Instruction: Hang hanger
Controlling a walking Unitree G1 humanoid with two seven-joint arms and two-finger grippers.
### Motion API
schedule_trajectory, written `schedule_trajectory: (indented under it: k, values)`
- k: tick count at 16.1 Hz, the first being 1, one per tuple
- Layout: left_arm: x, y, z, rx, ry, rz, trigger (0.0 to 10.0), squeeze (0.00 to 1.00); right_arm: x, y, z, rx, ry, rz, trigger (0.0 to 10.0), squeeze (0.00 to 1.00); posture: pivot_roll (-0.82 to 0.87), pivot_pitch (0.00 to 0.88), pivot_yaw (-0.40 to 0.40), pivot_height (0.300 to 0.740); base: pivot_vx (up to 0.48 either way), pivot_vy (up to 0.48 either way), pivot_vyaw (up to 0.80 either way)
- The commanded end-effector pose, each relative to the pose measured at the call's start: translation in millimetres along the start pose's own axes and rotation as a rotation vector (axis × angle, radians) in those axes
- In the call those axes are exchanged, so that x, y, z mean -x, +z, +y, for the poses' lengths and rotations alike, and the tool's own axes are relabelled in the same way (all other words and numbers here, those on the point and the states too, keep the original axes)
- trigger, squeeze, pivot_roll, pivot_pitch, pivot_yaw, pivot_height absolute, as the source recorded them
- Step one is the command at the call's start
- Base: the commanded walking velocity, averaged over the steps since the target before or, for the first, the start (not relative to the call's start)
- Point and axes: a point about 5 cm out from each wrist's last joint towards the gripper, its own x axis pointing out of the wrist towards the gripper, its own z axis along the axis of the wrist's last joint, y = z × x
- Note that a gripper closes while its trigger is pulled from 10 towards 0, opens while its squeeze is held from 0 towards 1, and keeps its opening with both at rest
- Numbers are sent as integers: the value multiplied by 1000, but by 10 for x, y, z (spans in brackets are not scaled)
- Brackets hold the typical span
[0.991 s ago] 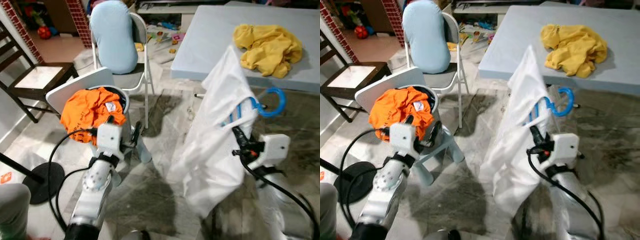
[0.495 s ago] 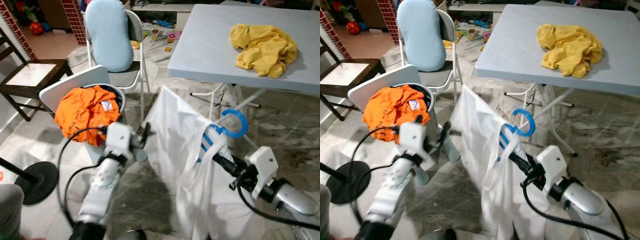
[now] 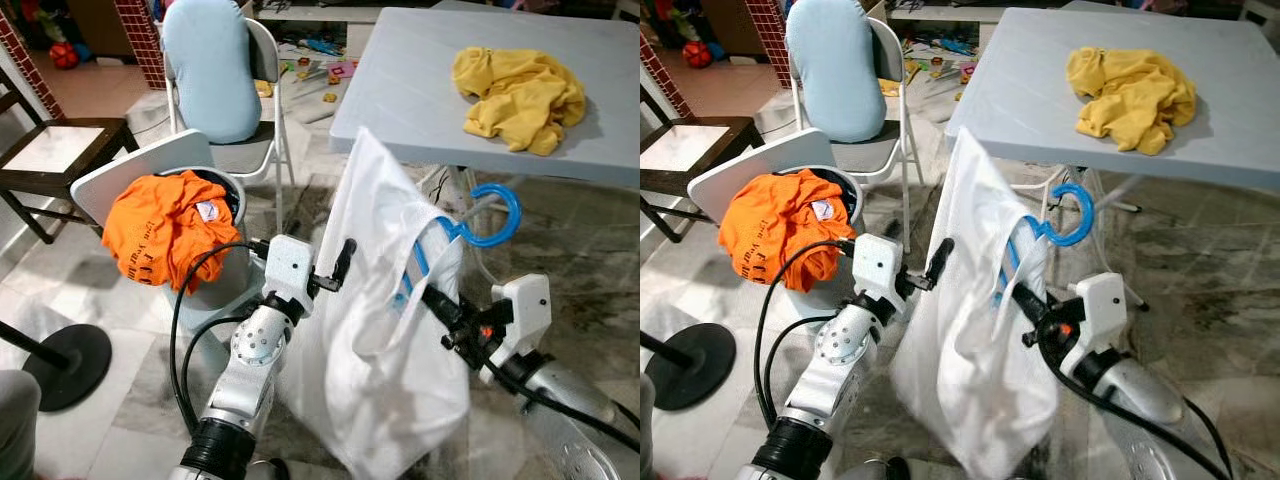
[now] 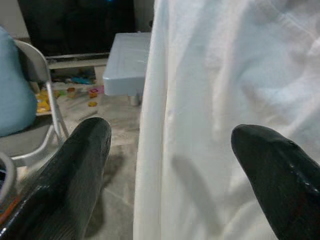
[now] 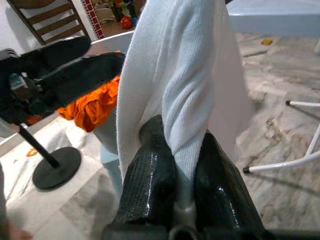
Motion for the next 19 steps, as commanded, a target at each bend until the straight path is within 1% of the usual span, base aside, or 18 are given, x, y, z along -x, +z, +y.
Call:
schedule_trajectory:
  k: [1,3,4,5,6,8,9,11,13,14,15,16,17,19]
  values:
    - [-26,35,-67,22,-52,-7,10000,0,-7,90,91,19,32,-36,10000,0,-129,123,39,740,0,0,0]
    - [-24,62,-140,39,-101,-13,10000,0,-53,74,75,50,18,-24,10000,0,-131,123,42,740,0,0,0]
    - [-14,58,-188,50,-134,-12,10000,0,-119,112,98,25,21,-33,10000,0,-124,122,38,740,0,0,0]
    - [-8,43,-221,49,-162,-7,10000,0,-156,130,141,27,42,-31,10000,0,-123,122,36,740,0,0,0]
    - [-11,32,-231,47,-167,-1,10000,0,-174,135,176,29,60,-30,10000,0,-123,121,33,740,0,0,0]
    - [-14,-18,-279,31,-222,35,10000,0,-176,140,238,27,93,-26,10000,0,-123,121,33,740,0,0,0]
    - [-19,-20,-280,11,-220,29,10000,0,-172,150,255,25,106,-27,10000,0,-127,119,28,740,0,0,0]
    - [-35,-22,-238,4,-195,29,10000,0,-152,151,289,22,140,-14,10000,0,-134,118,29,740,0,0,0]
    - [-45,-39,-212,9,-203,32,10000,0,-111,150,335,24,193,4,10000,0,-143,120,34,740,0,0,0]
    - [-51,-42,-202,1,-208,29,8118,0,-104,154,342,29,210,9,10000,0,-146,120,36,740,0,0,0]
    - [-53,-45,-198,-3,-210,28,8118,0,-103,157,344,30,215,11,10000,0,-146,120,36,740,0,0,0]
    - [-62,-50,-193,-11,-219,29,0,0,-97,164,351,28,227,12,10000,0,-147,119,36,740,0,0,0]
    - [-79,-44,-183,-26,-227,25,0,0,-89,158,363,25,237,20,10000,0,-147,119,36,740,0,0,0]
    - [-95,-39,-150,-28,-216,20,0,0,-86,135,387,17,247,28,10000,0,-145,119,36,740,0,0,0]
